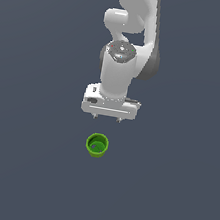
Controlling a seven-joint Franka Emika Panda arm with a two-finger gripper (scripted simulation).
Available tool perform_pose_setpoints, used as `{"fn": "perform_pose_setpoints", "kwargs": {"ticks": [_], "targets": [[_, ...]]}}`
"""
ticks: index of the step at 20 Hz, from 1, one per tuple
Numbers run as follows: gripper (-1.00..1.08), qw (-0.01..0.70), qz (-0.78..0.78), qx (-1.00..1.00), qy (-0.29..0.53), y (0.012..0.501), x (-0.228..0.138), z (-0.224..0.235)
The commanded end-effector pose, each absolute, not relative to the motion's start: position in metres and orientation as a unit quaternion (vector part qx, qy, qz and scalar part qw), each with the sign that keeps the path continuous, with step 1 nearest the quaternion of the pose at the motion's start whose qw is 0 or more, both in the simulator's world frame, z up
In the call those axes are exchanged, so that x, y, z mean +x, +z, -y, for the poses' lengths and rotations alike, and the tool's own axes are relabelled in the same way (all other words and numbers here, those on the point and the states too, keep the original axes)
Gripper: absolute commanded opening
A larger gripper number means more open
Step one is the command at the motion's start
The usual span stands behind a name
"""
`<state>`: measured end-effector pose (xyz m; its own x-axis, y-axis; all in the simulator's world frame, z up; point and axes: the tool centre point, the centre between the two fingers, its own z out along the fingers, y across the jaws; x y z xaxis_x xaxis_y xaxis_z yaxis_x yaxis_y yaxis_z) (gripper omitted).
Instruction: Pick up the object and move it to a goal position.
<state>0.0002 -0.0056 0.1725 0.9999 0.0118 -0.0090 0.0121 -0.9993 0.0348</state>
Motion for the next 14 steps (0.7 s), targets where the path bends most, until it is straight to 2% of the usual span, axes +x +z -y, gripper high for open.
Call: {"fn": "perform_pose_setpoints", "kwargs": {"ticks": [1, 14], "targets": [[0.28, 0.017, -0.006, 1.000, -0.004, 0.172, 0.000, 0.006], [0.28, 0.040, 0.025, 0.999, -0.026, 0.163, 0.011, -0.001]]}}
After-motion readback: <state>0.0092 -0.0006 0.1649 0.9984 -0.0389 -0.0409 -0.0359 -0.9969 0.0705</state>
